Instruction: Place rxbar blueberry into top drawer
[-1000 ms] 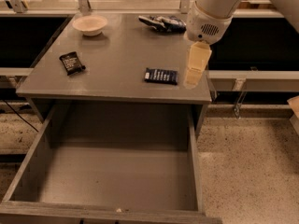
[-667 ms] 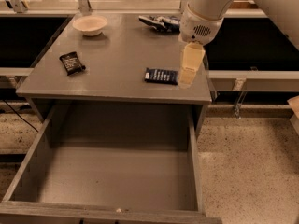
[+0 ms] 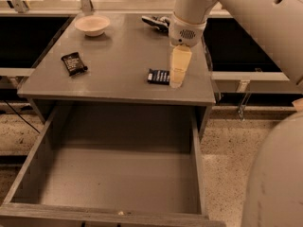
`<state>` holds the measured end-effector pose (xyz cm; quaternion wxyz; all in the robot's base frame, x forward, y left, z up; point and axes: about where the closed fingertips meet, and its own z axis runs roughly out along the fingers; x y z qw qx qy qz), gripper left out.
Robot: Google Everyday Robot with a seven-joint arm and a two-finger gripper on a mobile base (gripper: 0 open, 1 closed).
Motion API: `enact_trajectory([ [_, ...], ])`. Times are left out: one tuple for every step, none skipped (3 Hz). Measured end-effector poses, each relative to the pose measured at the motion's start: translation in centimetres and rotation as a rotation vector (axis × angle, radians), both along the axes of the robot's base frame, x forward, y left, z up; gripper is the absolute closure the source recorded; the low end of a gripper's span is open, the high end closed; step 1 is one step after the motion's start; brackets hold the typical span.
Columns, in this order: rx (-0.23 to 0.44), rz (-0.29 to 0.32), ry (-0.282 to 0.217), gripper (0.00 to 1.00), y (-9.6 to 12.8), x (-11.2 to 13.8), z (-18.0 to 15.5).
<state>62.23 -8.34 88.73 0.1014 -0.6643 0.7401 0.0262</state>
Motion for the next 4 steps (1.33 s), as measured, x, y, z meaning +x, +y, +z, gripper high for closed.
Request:
enact_trajectory([
  [-0.006, 0.007, 0.018, 0.0, 0.9, 1.4, -1.2],
  [-0.011, 0.012, 0.036, 0.0, 1.7, 2.7, -2.6],
  [-0.008, 0.014, 0.068, 0.0, 2.2, 4.0, -4.5],
  [0.006, 0.004, 0.07, 0.0, 2.1, 4.5, -6.0],
])
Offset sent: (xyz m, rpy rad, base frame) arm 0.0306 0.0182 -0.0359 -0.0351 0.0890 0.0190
